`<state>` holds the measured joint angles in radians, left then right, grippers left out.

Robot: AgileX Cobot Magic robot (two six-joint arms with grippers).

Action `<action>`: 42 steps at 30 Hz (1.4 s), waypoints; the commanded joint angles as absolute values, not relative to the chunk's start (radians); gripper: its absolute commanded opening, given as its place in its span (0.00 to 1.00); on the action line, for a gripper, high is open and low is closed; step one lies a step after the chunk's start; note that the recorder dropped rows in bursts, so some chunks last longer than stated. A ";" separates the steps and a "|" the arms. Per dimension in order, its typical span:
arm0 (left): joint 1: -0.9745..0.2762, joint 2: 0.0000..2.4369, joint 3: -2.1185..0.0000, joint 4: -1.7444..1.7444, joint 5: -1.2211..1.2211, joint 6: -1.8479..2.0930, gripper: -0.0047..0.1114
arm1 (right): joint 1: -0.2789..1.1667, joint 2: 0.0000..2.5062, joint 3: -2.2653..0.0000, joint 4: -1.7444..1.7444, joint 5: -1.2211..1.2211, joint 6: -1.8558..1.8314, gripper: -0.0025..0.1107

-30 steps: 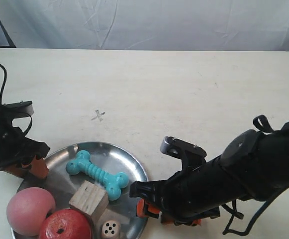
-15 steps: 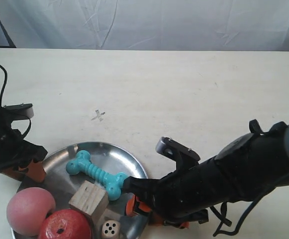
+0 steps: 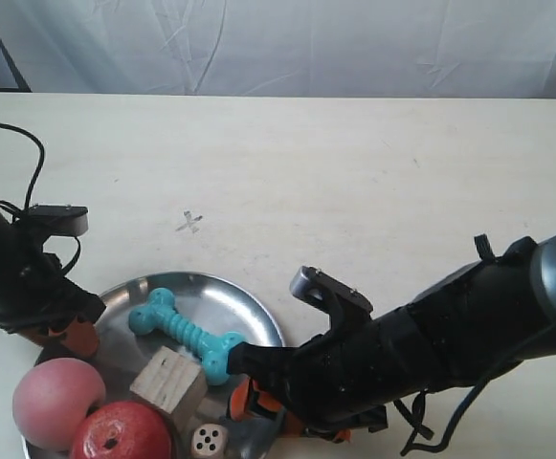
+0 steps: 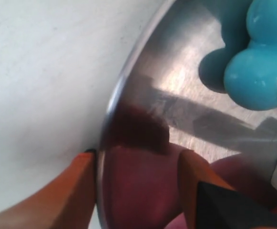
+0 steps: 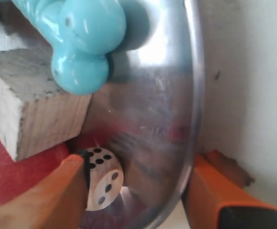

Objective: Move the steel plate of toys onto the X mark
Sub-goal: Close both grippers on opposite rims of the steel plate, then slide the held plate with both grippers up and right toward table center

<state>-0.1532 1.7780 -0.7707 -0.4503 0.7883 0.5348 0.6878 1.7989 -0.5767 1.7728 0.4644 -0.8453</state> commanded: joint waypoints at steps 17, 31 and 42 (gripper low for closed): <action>-0.195 1.849 -0.758 -0.613 0.844 0.537 0.04 | 0.688 1.831 -0.565 1.744 0.434 -0.863 0.02; -0.195 1.849 -0.759 -0.612 0.921 0.540 0.04 | 0.688 1.831 -0.637 1.744 0.539 -0.846 0.02; -0.195 1.849 -0.901 -0.567 1.162 0.518 0.04 | 0.686 1.831 -0.669 1.744 0.588 -0.823 0.02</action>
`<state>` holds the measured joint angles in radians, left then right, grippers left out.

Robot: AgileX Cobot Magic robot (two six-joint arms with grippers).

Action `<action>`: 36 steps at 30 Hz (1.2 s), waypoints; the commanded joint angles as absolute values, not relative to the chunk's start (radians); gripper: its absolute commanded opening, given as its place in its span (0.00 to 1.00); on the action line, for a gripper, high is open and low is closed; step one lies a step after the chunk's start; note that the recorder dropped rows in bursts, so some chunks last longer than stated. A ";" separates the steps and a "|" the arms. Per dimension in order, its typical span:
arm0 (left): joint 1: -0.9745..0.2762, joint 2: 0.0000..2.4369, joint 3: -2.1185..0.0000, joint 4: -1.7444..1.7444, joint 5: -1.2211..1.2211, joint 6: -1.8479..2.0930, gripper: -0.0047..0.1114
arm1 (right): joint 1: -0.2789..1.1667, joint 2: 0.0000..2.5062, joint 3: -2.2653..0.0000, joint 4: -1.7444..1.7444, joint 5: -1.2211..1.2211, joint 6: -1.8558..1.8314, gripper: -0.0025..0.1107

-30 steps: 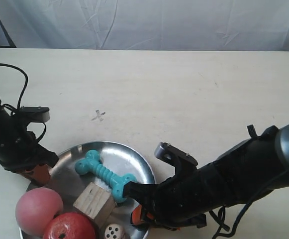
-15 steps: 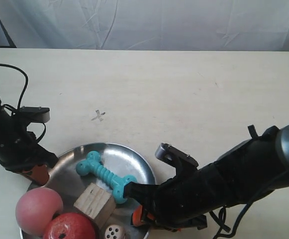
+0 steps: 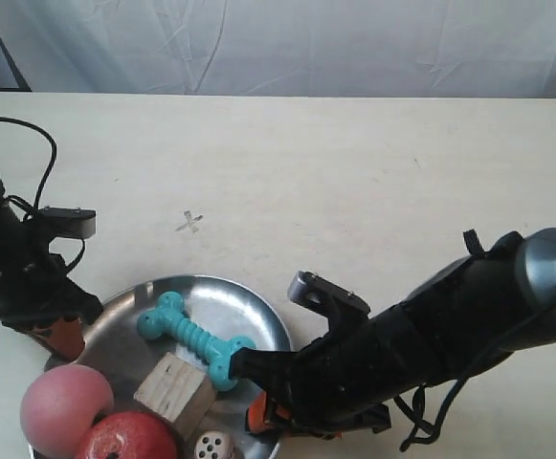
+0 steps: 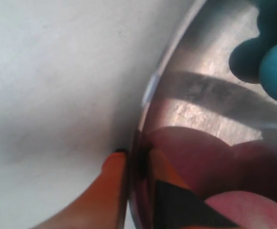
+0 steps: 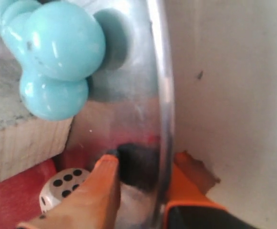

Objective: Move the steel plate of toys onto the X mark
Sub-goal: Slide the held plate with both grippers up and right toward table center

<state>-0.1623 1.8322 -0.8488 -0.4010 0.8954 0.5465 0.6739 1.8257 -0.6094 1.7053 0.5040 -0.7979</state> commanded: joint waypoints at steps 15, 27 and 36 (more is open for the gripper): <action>-0.204 1.873 -1.210 -0.414 1.221 0.415 0.04 | 0.453 1.907 -0.806 1.744 0.871 -0.785 0.02; -0.202 2.046 -1.614 -0.306 1.221 0.328 0.04 | 0.354 2.093 -1.235 1.581 0.797 -0.570 0.02; -0.202 2.224 -1.757 -0.306 1.221 0.336 0.04 | 0.280 2.204 -1.392 1.260 0.732 -0.358 0.02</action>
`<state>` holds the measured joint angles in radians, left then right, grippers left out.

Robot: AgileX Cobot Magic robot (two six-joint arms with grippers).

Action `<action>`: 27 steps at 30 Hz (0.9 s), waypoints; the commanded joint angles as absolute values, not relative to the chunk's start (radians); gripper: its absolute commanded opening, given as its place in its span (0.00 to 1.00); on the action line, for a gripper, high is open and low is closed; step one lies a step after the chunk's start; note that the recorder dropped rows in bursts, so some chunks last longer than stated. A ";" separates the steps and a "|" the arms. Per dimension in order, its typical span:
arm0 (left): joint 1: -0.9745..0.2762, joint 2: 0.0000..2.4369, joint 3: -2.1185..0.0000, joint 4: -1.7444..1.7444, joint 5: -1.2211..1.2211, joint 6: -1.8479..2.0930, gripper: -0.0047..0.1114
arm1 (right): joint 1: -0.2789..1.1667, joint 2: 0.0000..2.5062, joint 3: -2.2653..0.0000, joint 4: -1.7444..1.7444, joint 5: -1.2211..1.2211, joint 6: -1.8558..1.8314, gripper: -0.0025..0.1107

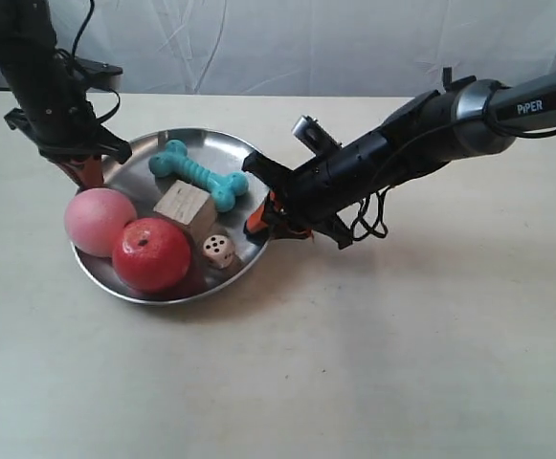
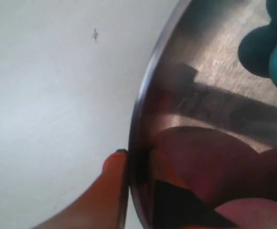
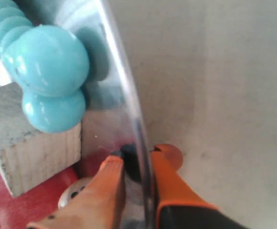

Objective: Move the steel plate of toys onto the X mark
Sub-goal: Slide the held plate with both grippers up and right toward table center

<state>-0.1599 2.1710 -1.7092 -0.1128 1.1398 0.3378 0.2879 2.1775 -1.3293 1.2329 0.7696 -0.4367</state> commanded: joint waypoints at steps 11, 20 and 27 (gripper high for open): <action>-0.202 2.284 -1.802 -0.295 1.221 0.309 0.04 | 0.279 2.267 -1.395 1.149 0.688 -0.326 0.02; -0.202 2.284 -1.802 -0.267 1.221 0.217 0.36 | 0.279 2.267 -1.395 1.081 0.659 -0.253 0.43; -0.202 2.284 -1.802 -0.172 1.221 0.155 0.40 | 0.279 2.267 -1.395 0.895 0.655 -0.124 0.41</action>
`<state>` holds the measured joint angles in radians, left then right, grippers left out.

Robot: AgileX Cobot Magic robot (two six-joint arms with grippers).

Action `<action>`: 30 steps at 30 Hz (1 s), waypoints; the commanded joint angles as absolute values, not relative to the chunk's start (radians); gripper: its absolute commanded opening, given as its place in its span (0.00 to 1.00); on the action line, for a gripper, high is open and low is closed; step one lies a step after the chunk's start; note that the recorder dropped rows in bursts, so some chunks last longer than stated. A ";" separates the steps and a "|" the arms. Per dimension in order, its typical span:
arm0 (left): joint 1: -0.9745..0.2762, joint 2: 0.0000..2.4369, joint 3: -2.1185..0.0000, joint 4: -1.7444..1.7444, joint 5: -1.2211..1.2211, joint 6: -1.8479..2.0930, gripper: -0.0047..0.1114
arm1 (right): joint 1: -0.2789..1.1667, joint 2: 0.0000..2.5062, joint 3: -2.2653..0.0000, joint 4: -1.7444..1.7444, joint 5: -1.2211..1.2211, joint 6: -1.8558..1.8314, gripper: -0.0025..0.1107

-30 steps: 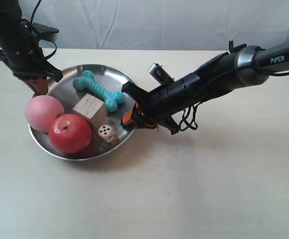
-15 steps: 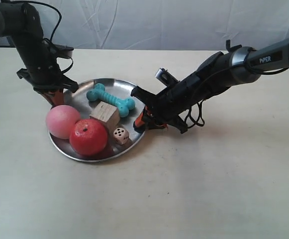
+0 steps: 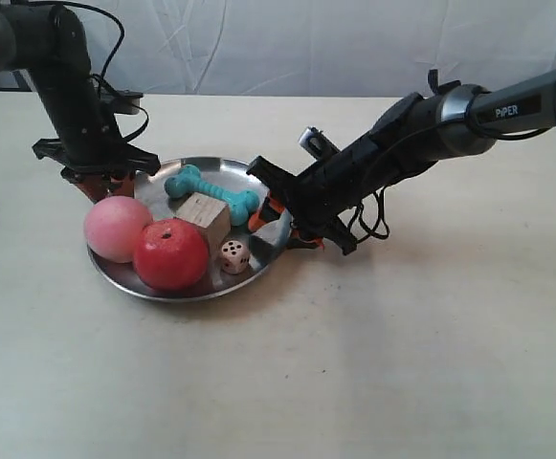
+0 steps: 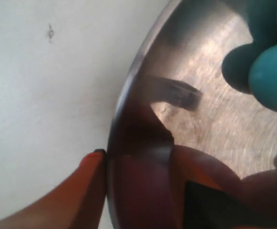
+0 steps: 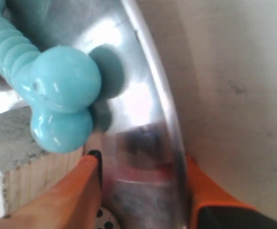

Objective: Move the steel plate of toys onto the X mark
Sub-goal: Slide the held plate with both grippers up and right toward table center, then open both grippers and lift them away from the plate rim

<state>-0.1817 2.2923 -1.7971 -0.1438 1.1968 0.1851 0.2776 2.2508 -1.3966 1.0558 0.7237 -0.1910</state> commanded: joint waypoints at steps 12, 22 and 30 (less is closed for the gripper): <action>-0.200 2.284 -1.802 -0.027 1.221 0.129 0.40 | 0.279 2.261 -1.395 0.554 0.659 0.044 0.41; -0.061 2.189 -1.800 -0.033 1.221 0.087 0.21 | 0.279 2.132 -1.395 0.087 0.721 0.307 0.32; -0.033 1.949 -1.782 -0.081 1.221 0.117 0.04 | 0.281 2.017 -1.395 0.206 0.752 0.185 0.06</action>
